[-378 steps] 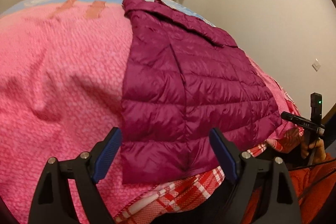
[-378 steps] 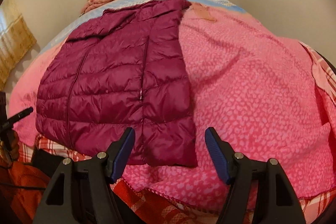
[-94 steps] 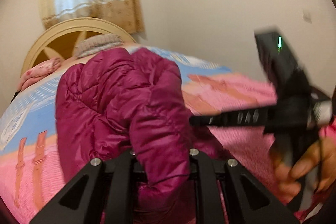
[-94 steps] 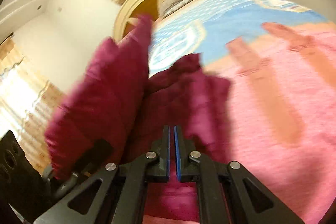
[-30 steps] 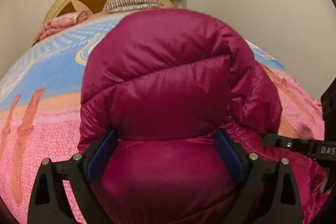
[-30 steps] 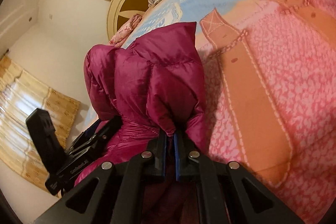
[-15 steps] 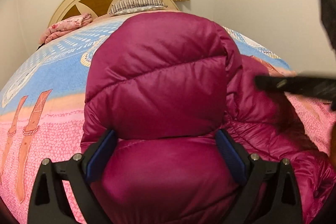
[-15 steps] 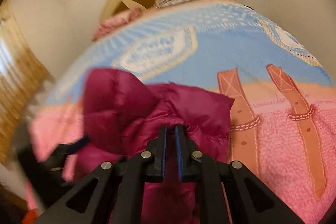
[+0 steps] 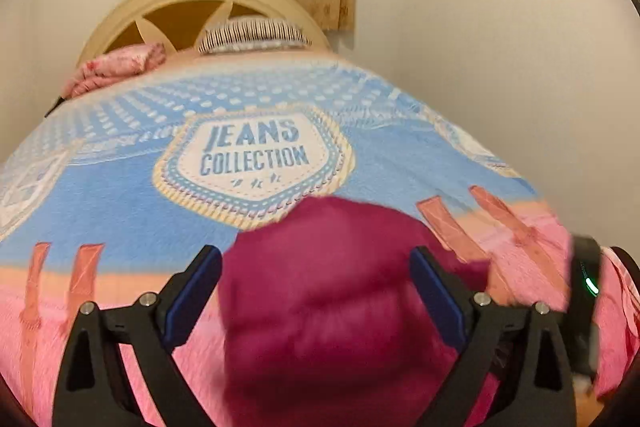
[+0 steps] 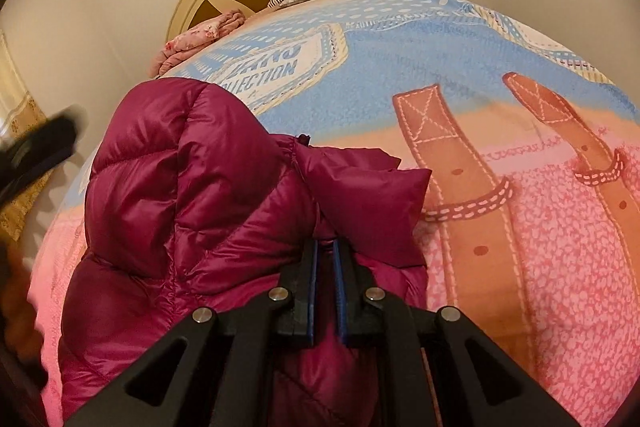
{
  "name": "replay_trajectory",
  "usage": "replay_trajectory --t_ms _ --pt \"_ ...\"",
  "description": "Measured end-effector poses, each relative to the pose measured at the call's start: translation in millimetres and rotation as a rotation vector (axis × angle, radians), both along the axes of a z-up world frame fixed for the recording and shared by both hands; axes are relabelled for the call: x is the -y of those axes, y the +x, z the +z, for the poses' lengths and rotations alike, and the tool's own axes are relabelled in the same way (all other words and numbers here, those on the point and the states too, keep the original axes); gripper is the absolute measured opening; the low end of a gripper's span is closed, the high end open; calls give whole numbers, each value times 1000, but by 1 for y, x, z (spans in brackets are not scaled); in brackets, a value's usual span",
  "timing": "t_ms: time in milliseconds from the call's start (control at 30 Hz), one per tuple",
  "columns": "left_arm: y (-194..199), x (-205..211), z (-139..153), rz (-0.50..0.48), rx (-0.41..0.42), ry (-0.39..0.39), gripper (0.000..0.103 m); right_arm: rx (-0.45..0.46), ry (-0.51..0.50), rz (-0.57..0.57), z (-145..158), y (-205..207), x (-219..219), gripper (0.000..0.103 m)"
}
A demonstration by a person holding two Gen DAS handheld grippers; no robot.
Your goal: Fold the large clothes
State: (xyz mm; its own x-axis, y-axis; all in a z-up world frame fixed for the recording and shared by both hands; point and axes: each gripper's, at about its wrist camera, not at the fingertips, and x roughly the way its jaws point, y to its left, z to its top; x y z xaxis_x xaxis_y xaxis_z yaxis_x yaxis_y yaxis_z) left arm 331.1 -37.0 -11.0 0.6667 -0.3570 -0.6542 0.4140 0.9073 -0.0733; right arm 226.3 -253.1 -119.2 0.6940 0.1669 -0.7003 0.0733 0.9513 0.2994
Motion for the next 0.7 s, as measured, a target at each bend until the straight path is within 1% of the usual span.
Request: replay_trajectory --t_ms 100,133,233,300,400,567,633,700 --pt "26 21 -32 17 -55 76 96 2 29 2 -2 2 3 7" --pt "27 22 -40 21 -65 86 96 2 36 3 -2 1 3 7" --pt "30 21 -62 44 -88 80 97 4 48 6 -3 1 2 7" --pt "30 20 -70 54 -100 79 99 4 52 8 -4 2 2 7" --pt "35 21 -79 69 -123 75 99 4 56 7 -5 5 2 7" --pt "36 29 -82 76 -131 131 100 1 64 5 -6 9 3 7" --pt "37 29 -80 76 -138 143 100 2 76 4 -6 8 5 7" --pt "32 29 -73 75 -134 178 100 7 93 -3 -3 5 8 7"
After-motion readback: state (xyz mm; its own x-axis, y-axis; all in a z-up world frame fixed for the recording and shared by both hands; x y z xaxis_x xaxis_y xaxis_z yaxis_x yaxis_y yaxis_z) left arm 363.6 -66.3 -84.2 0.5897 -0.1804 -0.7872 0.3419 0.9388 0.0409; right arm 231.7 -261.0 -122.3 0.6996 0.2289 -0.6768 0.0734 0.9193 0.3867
